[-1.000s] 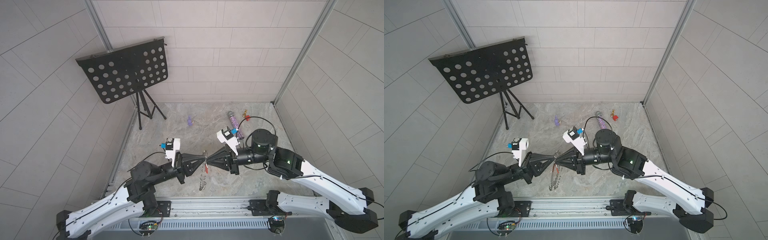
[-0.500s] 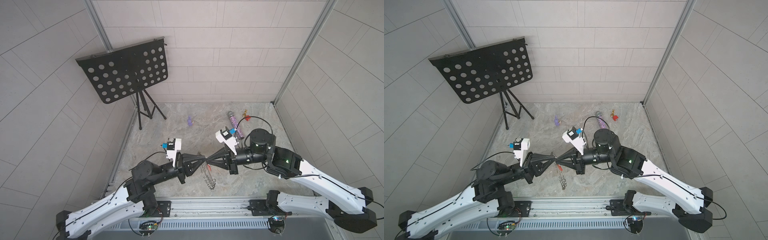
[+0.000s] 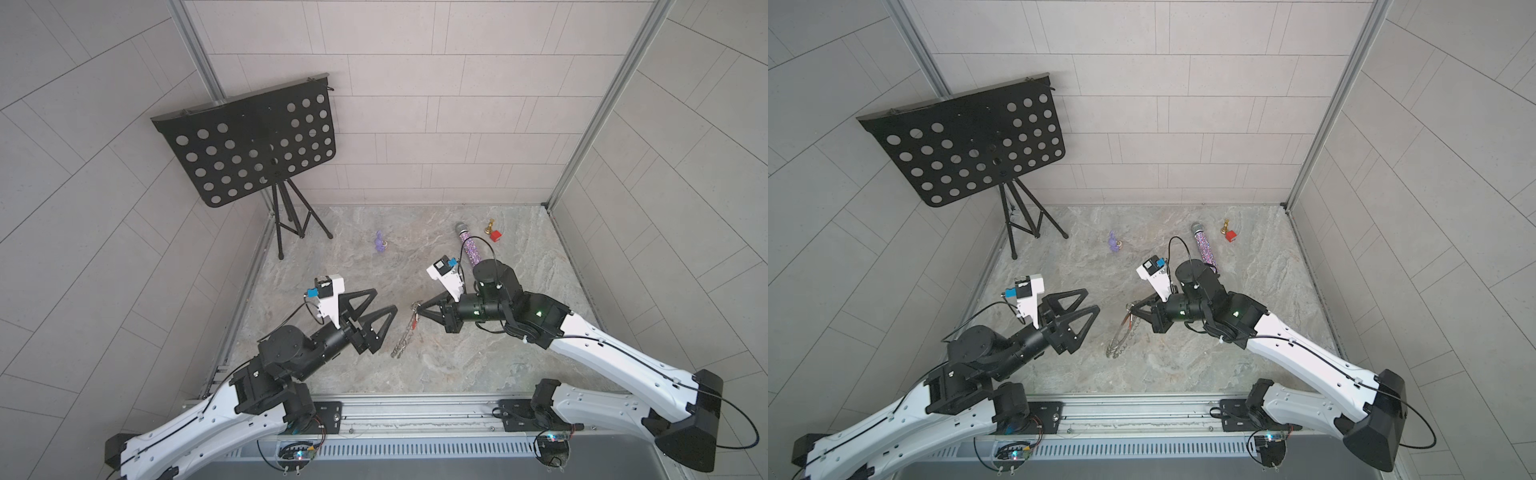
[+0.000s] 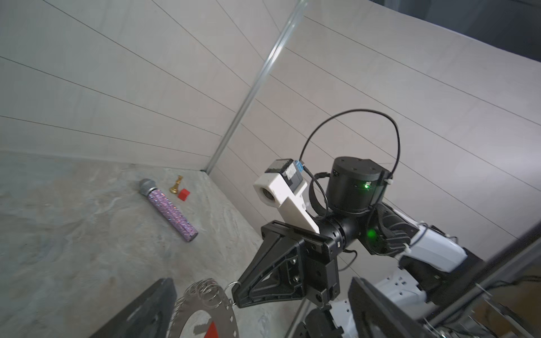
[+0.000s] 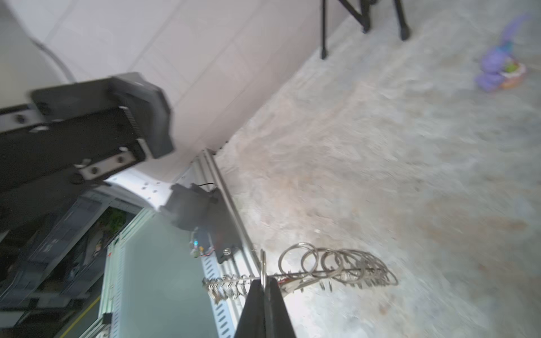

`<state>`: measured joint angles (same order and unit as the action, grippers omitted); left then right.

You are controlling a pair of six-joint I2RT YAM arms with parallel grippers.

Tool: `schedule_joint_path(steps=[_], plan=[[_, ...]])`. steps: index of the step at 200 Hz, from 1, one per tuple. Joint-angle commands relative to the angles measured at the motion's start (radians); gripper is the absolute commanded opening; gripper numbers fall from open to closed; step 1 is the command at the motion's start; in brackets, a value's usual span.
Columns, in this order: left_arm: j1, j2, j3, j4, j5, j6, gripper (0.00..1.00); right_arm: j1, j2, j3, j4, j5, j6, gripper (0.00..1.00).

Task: Attach keys to a key ring
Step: Adjust the key on the keyring, then place the keyring at the center of the board.

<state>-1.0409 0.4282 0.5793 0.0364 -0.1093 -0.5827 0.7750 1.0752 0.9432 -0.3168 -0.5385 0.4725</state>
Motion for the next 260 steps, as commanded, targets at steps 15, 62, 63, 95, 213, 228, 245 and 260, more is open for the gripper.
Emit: schedule_joint_path(steps=[15, 62, 63, 95, 213, 228, 245, 260], plan=[[-0.003, -0.078, -0.081, -0.053, -0.184, -0.03, 1.0, -0.092, 0.02, -0.118, 0.018, 0.09, 0.021, 0.0], [-0.001, -0.151, -0.141, -0.041, -0.216, -0.067, 1.0, -0.124, 0.073, -0.142, -0.01, 0.087, 0.002, 0.0], [-0.002, -0.151, -0.142, -0.04, -0.218, -0.067, 1.0, -0.125, 0.075, -0.14, -0.01, 0.086, 0.003, 0.0], [-0.002, -0.139, -0.143, -0.029, -0.236, -0.034, 1.0, -0.212, 0.26, -0.052, -0.004, 0.044, 0.0, 0.0], [0.0, -0.005, -0.127, -0.032, -0.269, 0.004, 1.0, -0.29, 0.882, 0.433, 0.025, -0.032, 0.029, 0.42], [0.001, 0.022, -0.088, -0.088, -0.313, 0.006, 1.0, -0.291, 0.881, 0.455, 0.02, -0.005, 0.024, 0.61], [0.0, 0.062, -0.023, -0.193, -0.392, 0.005, 0.99, -0.295, 0.847, 0.461, 0.01, 0.023, 0.013, 0.96], [0.001, 0.114, 0.06, -0.313, -0.474, 0.007, 0.97, -0.296, 0.772, 0.434, 0.014, 0.066, -0.005, 1.0]])
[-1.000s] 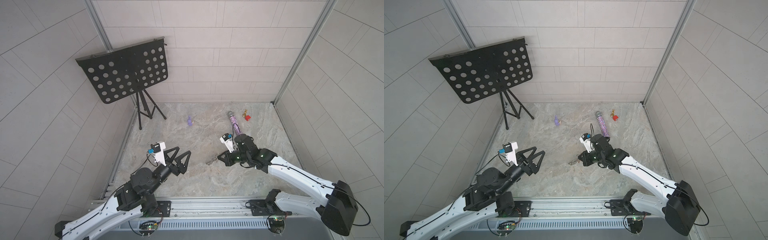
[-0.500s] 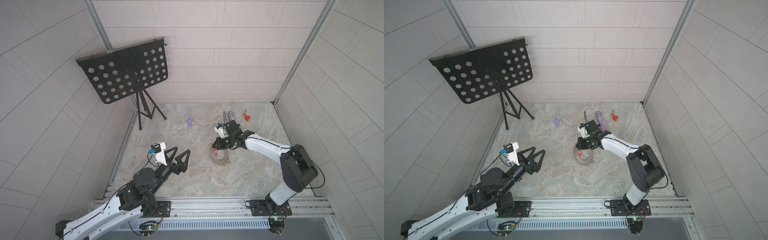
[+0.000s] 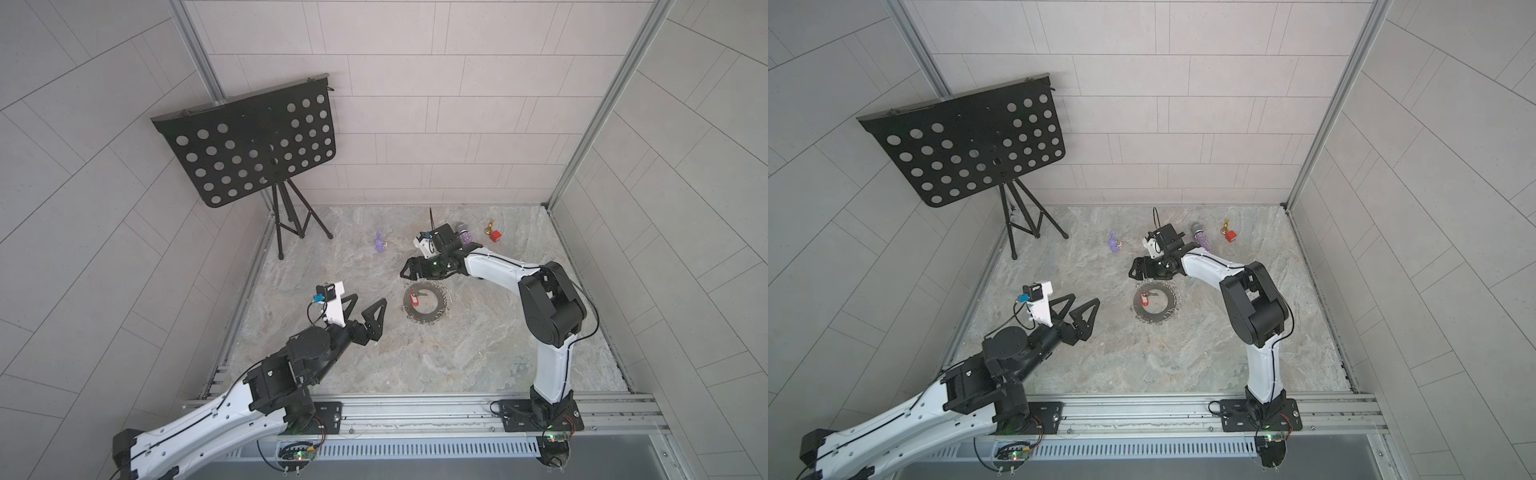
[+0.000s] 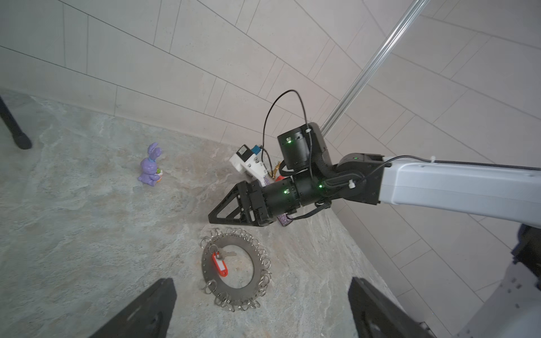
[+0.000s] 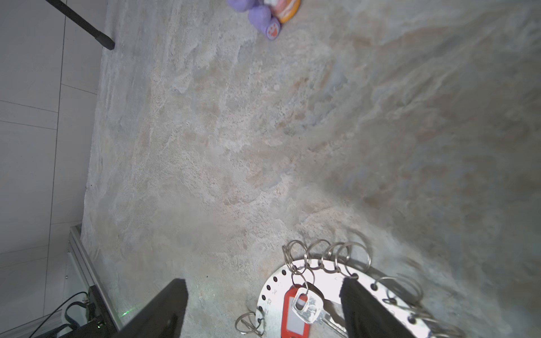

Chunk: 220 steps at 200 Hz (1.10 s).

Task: Attach keys to a key ring
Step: Place the keyring at the center of the board, then reset both arms

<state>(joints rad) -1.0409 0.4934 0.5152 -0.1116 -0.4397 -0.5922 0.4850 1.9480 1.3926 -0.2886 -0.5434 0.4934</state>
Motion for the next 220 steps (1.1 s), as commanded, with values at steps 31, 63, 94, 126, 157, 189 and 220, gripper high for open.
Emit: schedule_joint_path(steps=[31, 63, 94, 126, 157, 189, 220], plan=[[0.001, 0.194, 0.354, -0.441, -0.322, 0.001, 1.0, -0.007, -0.359, -0.141, 0.02, 0.279, -0.072, 1.0], [0.001, 0.21, 0.46, -0.362, -0.396, 0.303, 1.0, -0.008, -0.643, -0.278, 0.09, 0.522, -0.177, 1.0], [0.04, 0.276, 0.484, 0.045, -0.421, 0.609, 1.0, -0.012, -0.844, -0.427, 0.273, 0.638, -0.243, 1.0], [0.439, 0.469, 0.546, -0.043, -0.181, 0.367, 1.0, -0.207, -0.782, -0.454, 0.354, 0.747, -0.136, 1.0], [0.707, 0.467, 0.325, -0.021, -0.088, 0.334, 1.0, -0.365, -0.767, -0.548, 0.27, 0.805, -0.278, 1.0], [0.877, 0.48, 0.052, 0.181, 0.004, 0.338, 1.0, -0.461, -0.785, -0.808, 0.475, 0.809, -0.339, 1.0], [0.954, 0.593, -0.056, 0.375, 0.061, 0.444, 1.0, -0.509, -0.703, -0.909, 0.681, 0.756, -0.311, 1.0]])
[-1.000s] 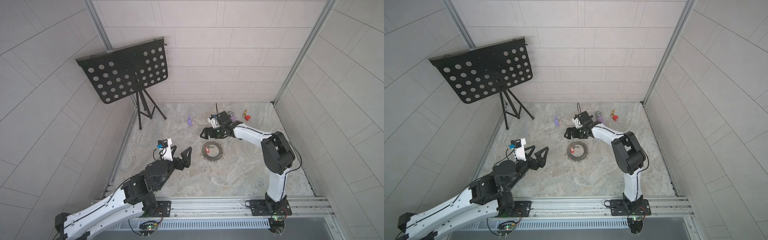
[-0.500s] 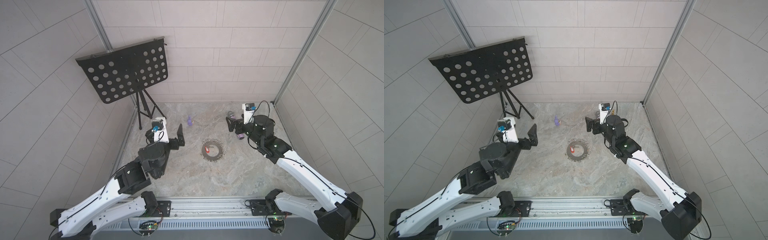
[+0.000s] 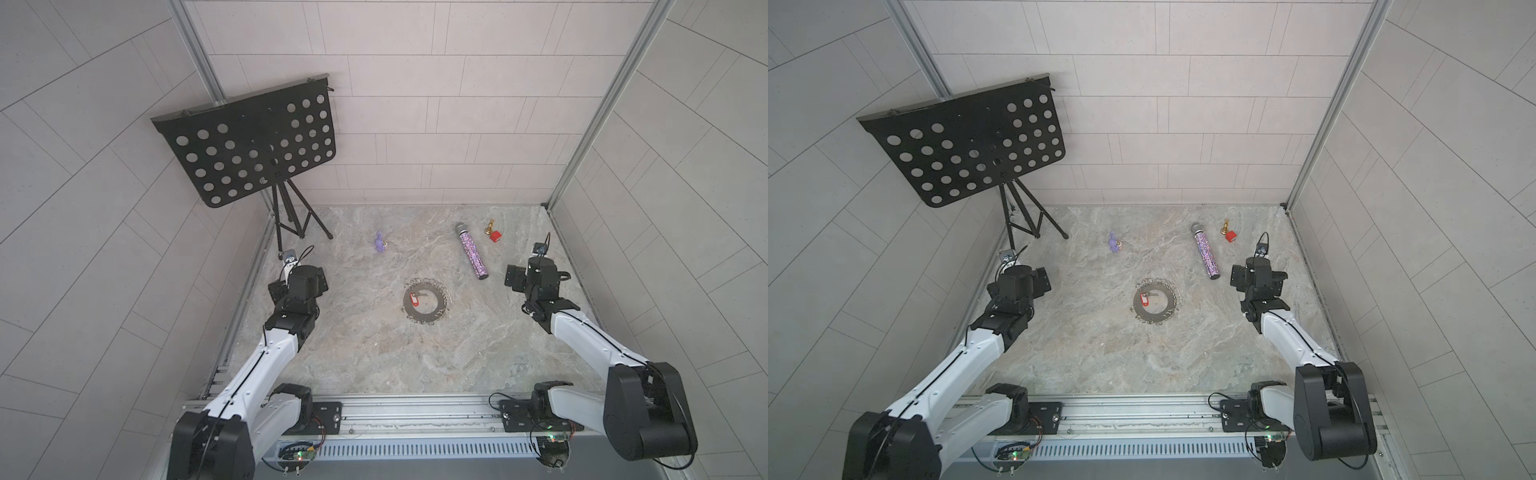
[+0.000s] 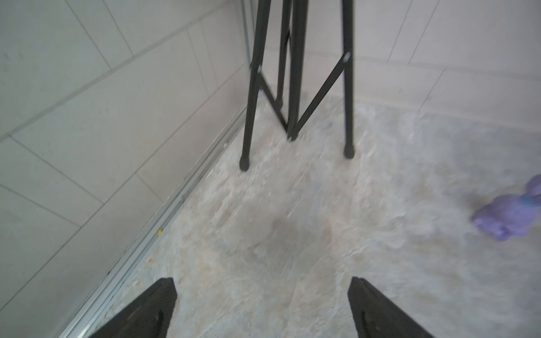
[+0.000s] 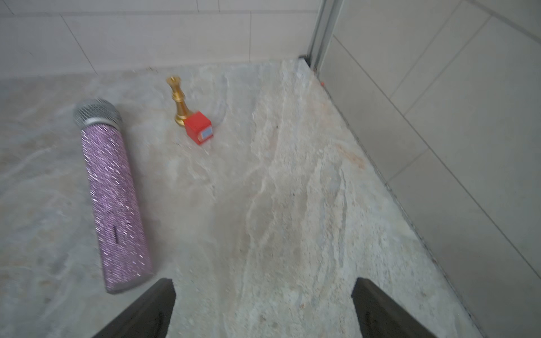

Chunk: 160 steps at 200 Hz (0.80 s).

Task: Attach keys to a key ring
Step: Reset both arms

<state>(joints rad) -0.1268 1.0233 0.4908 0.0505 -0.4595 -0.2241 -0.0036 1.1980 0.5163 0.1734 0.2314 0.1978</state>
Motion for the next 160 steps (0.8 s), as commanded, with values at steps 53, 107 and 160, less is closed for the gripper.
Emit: schedule_joint_path(steps=[53, 107, 160], plan=[[0.06, 0.322, -0.103, 0.614, 0.174, 0.17, 1.0, -0.027, 0.254, -0.035, 0.444, -0.092, -0.063, 1.0], [0.075, 0.521, -0.093, 0.785, 0.164, 0.164, 1.0, -0.034, 0.325, -0.121, 0.638, -0.181, -0.099, 1.0], [0.071, 0.518, -0.07, 0.748, 0.165, 0.174, 1.0, -0.023, 0.337, -0.13, 0.687, -0.162, -0.107, 1.0]])
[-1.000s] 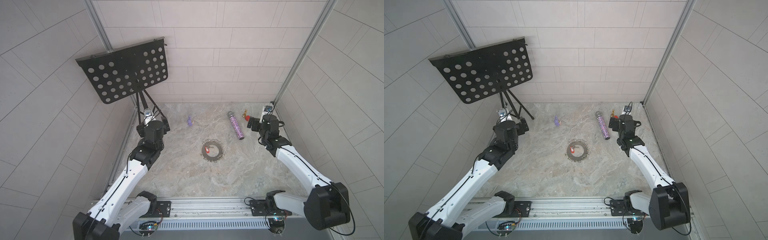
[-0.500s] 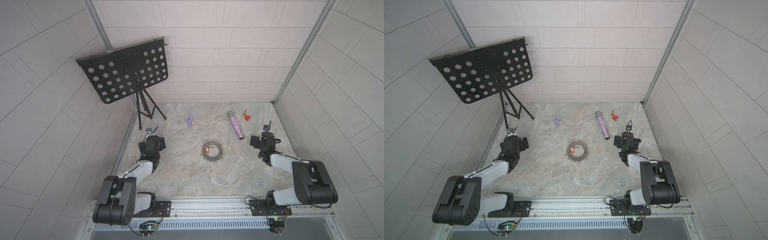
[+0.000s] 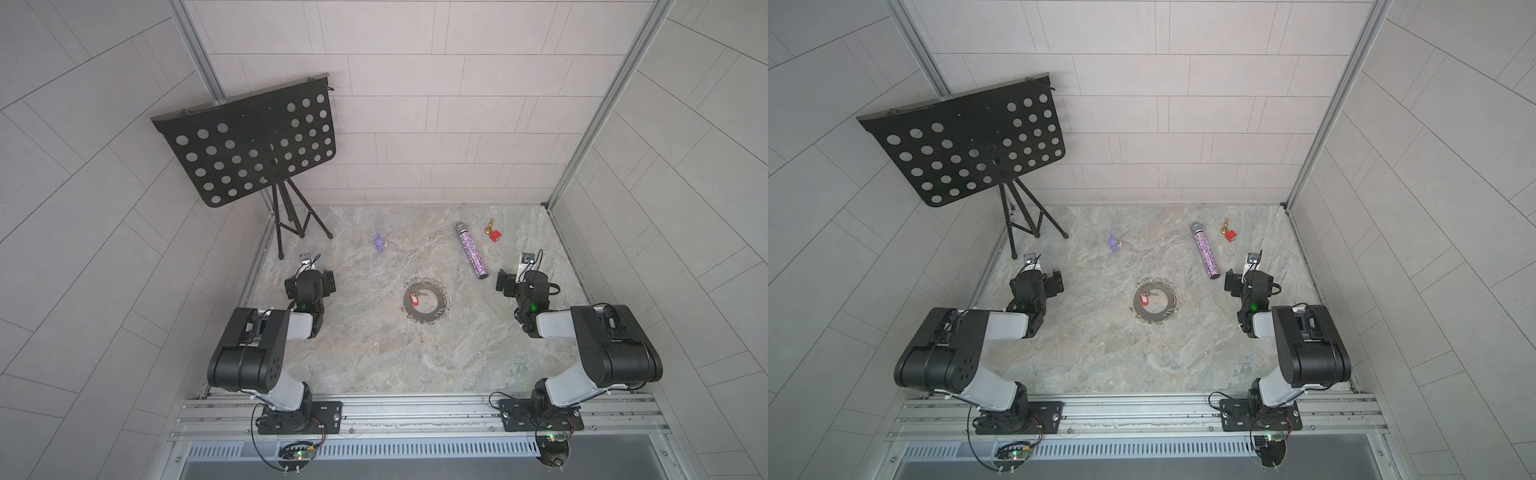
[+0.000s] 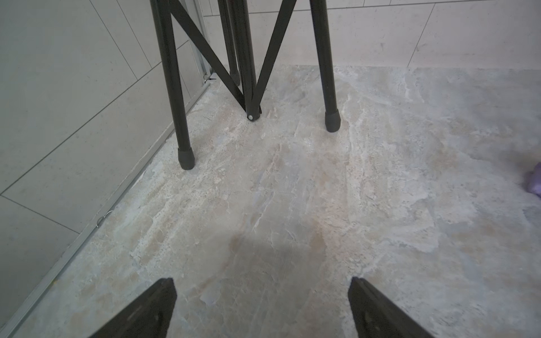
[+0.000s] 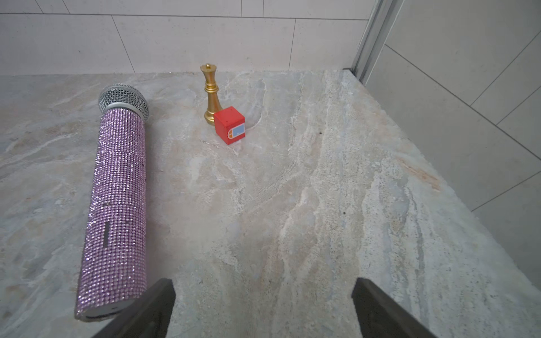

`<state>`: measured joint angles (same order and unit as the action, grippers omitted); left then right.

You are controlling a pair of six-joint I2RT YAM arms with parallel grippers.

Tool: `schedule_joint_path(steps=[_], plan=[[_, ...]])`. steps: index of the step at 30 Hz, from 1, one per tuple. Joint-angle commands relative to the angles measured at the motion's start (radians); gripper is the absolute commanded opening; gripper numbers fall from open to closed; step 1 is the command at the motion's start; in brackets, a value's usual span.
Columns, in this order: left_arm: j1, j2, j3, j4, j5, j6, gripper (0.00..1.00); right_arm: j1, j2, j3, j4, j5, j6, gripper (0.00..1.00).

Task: Attach keys to a key ring
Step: Reset both arms

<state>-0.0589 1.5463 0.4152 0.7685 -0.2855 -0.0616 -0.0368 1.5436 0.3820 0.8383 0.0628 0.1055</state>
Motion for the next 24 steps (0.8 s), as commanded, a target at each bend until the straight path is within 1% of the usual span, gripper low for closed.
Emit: schedule_joint_path(steps=[1, 3, 5, 6, 24], plan=[[0.003, -0.005, 0.005, 0.03, -0.009, 0.011, 1.0, 0.011, -0.007, 0.003, 0.023, 0.007, -0.016, 1.0], [0.004, -0.024, 0.025, -0.038, -0.005, 0.011, 1.0, 0.02, -0.011, 0.009, 0.006, 0.024, -0.02, 1.0], [0.002, -0.013, 0.015, -0.001, -0.007, 0.012, 1.0, 0.023, -0.008, 0.014, 0.0, 0.017, -0.029, 1.0], [0.001, -0.022, 0.021, -0.026, -0.006, 0.012, 1.0, 0.024, -0.009, 0.013, -0.002, 0.016, -0.029, 1.0], [0.001, -0.009, 0.029, -0.027, -0.016, 0.009, 1.0, 0.023, -0.01, 0.014, -0.002, 0.014, -0.03, 1.0]])
